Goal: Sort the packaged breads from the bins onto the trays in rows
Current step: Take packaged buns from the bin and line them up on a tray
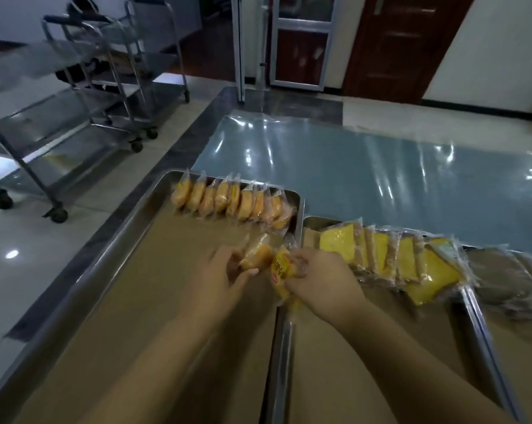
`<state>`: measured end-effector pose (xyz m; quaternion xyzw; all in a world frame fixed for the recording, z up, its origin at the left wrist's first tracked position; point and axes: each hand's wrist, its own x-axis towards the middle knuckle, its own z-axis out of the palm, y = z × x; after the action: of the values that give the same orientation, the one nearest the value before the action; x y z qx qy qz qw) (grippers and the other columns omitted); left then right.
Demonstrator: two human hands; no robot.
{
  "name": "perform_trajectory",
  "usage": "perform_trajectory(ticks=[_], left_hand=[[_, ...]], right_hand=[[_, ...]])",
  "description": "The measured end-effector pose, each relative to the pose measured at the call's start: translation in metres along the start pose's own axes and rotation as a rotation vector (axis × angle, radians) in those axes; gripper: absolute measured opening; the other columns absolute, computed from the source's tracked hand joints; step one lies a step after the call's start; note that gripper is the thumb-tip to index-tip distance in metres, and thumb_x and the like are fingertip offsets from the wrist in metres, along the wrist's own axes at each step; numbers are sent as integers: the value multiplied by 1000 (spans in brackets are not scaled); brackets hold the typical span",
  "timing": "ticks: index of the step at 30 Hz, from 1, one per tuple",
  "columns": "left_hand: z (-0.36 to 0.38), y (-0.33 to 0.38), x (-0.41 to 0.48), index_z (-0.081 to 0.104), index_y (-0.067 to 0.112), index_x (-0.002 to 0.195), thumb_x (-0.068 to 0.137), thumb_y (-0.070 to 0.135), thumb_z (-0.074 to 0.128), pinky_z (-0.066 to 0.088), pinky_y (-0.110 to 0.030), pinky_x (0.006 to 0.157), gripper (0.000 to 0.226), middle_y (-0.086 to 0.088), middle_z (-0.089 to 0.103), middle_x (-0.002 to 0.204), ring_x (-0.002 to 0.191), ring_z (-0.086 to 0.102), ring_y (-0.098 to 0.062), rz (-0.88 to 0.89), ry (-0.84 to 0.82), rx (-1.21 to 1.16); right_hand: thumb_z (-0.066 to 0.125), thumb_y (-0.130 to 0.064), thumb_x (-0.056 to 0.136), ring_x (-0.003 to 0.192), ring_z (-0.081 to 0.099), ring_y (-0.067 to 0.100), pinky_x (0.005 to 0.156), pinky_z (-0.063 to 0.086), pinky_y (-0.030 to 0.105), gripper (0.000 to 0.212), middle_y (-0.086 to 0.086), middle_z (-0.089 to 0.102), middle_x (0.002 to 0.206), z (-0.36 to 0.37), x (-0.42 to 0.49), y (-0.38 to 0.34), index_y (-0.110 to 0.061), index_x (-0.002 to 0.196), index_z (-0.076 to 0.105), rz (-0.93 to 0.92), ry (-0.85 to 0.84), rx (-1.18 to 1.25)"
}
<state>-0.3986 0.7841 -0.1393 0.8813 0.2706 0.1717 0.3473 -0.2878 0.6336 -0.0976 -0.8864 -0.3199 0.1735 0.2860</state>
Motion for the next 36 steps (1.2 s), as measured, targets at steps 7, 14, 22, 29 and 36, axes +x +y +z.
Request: perform_trajectory(ticks=[7,14,22,29,36], left_hand=[[-13,-34,40,64,21,92,76,23,74,42,-21,79,19,11,56,98,92,53,-7,258,21,-18],[-3,-70,66,67,19,97,74,14,76,30,-24,97,25,9,54,119,119,45,-12,111,-35,-35],[28,-97,59,51,39,115,71,43,74,32,-28,103,50,22,37,133,126,34,-4,128,-249,-47],[44,-96,72,46,35,131,74,34,74,24,-24,101,63,18,42,134,123,31,-1,197,-172,22],[47,-90,101,50,30,126,80,19,70,21,-21,101,51,11,38,141,129,29,-10,187,-187,59]], right_hand=[[58,-28,84,64,53,8,52,40,17,9,-6,58,72,26,51,-29,-21,90,59,-119,181,-117],[68,-36,81,99,54,1,86,49,22,48,-17,51,109,79,74,-17,-31,124,46,-34,191,123],[59,-43,85,125,36,11,98,40,20,66,-8,17,142,86,45,24,-34,142,26,-19,70,-126],[56,-39,87,133,18,28,107,30,39,55,6,20,145,93,58,22,-25,136,35,63,152,-357],[58,-32,84,124,24,29,107,27,42,49,11,37,134,89,91,16,-19,129,42,73,199,-450]])
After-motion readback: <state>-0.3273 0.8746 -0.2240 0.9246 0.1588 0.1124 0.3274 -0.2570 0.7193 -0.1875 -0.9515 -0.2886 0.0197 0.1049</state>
